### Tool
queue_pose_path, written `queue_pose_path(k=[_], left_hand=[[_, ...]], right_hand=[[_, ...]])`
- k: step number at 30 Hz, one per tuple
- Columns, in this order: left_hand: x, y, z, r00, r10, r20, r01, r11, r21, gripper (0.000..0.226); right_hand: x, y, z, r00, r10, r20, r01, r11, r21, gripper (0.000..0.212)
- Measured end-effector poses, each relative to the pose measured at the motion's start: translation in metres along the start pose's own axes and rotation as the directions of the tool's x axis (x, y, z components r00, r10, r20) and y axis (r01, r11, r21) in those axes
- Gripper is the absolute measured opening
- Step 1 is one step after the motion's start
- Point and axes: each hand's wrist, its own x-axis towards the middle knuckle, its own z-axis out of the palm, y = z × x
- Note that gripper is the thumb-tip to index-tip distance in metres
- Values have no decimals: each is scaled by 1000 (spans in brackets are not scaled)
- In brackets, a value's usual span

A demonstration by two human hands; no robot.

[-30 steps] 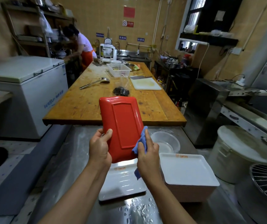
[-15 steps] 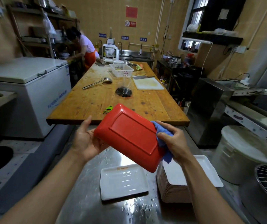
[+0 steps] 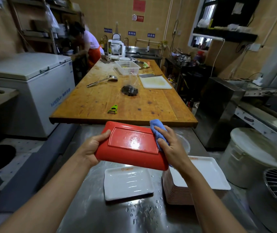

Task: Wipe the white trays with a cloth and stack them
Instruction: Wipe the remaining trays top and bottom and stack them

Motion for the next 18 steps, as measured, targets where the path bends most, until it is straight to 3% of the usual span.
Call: queue_pose_path(k=[10,14,18], left_hand=[[3,-9,-1,997,-34,-75,21,986,-163,18],[0,-13,4,995,-49,-85,30,976,-216,20],[-6,-14,14,998,-4,-55,-8,975,-224,24]], right_hand=[[-41,6,15,981,-184,-57,175,976,-133,42],[-42,5,19,943,-315,-106,267,908,-322,41],[-39,-3,29,892,-440,-101,319,772,-549,42]])
